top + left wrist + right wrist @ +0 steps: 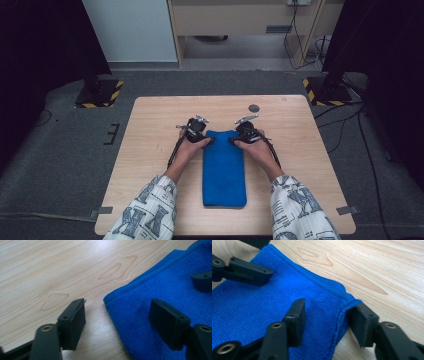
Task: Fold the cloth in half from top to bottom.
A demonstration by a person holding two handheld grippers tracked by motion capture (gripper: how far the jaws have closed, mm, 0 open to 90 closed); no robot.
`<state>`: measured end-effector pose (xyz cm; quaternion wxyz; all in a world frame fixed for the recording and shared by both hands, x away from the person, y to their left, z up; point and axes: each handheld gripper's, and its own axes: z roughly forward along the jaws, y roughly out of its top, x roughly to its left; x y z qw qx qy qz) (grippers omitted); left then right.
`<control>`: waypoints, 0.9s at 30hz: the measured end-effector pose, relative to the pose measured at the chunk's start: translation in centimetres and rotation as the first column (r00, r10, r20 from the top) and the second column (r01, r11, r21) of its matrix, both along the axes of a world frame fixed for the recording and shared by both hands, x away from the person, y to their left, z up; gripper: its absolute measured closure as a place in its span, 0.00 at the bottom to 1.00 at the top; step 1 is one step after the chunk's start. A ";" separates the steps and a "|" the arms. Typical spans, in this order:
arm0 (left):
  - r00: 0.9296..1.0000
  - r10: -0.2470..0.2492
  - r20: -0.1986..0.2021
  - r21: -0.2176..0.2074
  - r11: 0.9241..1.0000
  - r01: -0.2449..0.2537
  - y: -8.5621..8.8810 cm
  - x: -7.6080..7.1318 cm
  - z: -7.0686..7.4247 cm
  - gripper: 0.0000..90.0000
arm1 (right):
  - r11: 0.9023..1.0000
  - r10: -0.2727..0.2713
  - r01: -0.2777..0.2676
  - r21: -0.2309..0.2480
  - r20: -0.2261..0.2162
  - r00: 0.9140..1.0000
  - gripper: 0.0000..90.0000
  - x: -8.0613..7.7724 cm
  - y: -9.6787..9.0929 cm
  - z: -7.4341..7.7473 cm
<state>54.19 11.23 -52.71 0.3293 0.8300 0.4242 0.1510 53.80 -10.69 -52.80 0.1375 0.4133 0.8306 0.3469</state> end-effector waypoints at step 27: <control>0.999 -0.049 0.014 -0.032 0.998 0.050 -0.7 -1.7 1.7 0.92 | 0.998 0.058 -0.058 0.032 0.021 0.998 0.95 -1.6 1.0 2.0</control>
